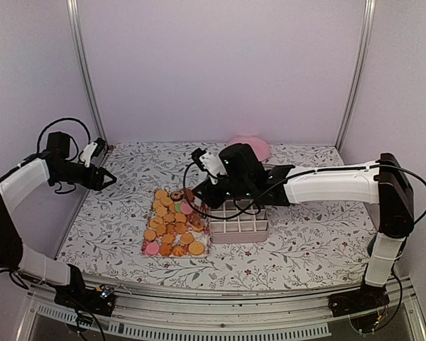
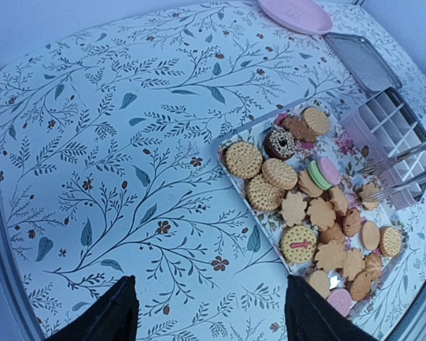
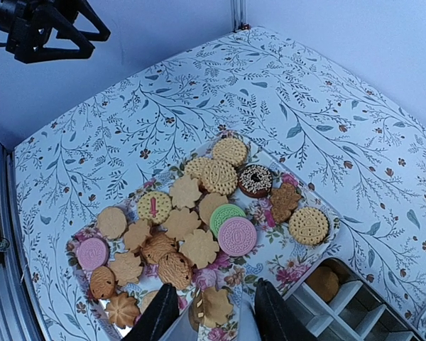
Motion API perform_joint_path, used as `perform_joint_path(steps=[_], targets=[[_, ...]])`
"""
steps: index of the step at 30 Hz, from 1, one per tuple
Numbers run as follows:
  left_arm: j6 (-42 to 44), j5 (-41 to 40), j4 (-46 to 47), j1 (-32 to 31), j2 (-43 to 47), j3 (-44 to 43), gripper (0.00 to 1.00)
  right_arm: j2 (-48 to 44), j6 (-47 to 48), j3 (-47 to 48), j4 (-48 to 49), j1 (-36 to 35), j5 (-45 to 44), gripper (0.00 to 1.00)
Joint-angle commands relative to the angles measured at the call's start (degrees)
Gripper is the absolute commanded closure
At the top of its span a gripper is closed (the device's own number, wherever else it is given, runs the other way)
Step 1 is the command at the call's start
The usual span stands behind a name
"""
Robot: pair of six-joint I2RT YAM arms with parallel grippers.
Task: Pack the cookies
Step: Pick up the fake cookies from the plate.
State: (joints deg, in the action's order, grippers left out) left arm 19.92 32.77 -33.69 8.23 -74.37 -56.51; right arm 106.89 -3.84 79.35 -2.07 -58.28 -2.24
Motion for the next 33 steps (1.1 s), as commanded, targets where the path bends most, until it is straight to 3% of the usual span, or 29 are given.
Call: perform_joint_path(steps=[1, 9, 17, 33], targets=[[0.92, 0.67, 0.91, 0.30, 2.09, 0.14, 0.29, 1.53, -0.66, 1.45, 0.21, -0.86, 0.97, 0.65], [1.34, 1.11, 0.91, 0.29, 2.39, 0.35, 0.29, 1.68, -2.78, 0.35, 0.61, -1.21, 2.33, 0.71], [1.36, 1.32, 0.91, 0.30, 2.56, 0.35, 0.29, -0.35, -4.04, -0.87, 2.23, -1.22, 1.98, 1.00], [1.35, 1.17, 0.84, 0.30, 2.72, 0.16, 0.30, -6.88, -2.92, 1.17, 2.40, 1.02, 3.23, 1.00]])
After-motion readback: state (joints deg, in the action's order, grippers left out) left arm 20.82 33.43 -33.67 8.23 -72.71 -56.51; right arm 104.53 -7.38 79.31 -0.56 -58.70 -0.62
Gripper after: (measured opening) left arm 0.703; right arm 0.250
